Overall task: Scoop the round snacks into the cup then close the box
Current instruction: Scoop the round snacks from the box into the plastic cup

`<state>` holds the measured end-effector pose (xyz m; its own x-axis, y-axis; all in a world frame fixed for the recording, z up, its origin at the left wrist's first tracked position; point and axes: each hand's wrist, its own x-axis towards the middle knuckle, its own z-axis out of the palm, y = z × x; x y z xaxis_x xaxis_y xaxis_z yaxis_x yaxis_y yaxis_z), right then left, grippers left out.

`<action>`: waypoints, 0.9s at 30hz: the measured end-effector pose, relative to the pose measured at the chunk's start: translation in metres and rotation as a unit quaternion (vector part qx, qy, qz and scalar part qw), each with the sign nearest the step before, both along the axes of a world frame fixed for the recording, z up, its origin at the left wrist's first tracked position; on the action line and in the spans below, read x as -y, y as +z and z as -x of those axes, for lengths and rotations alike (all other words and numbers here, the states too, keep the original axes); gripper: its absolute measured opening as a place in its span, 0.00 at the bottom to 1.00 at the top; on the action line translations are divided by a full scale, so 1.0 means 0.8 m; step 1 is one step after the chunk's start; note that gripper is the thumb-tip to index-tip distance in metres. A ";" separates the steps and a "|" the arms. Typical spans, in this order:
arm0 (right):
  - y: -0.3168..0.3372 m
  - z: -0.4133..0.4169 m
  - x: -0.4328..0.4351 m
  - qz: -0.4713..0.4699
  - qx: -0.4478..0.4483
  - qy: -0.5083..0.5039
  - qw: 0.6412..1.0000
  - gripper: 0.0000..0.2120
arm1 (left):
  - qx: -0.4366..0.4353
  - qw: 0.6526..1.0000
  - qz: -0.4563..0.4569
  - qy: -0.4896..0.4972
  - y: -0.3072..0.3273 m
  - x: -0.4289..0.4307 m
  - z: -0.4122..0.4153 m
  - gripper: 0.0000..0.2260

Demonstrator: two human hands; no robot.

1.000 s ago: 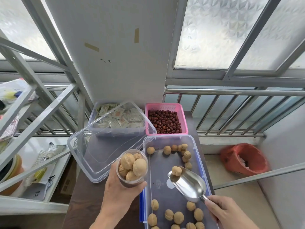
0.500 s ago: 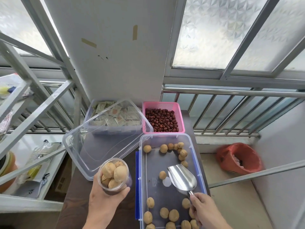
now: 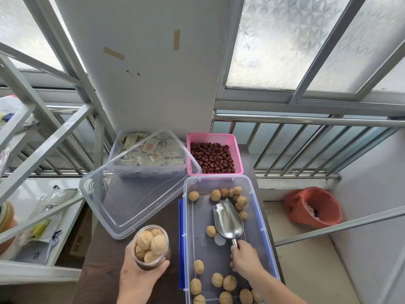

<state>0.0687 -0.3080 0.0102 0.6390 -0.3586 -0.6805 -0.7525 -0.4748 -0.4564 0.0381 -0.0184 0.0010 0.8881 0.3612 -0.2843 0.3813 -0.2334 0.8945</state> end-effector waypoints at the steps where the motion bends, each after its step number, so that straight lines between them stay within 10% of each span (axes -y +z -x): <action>1: 0.002 -0.002 -0.002 0.019 -0.003 0.030 0.999 0.10 | -0.001 1.000 0.001 -0.003 -0.003 -0.001 0.001 0.47; 27: 0.046 -0.018 -0.035 0.103 0.014 0.102 0.989 0.06 | -0.047 0.996 -0.049 -0.066 -0.006 -0.018 -0.003 0.51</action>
<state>0.0834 -0.2801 0.0471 0.7298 -0.3500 -0.5873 -0.6201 -0.7007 -0.3529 0.0402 -0.0042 -0.0040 0.9009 0.2727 -0.3377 0.4224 -0.3710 0.8270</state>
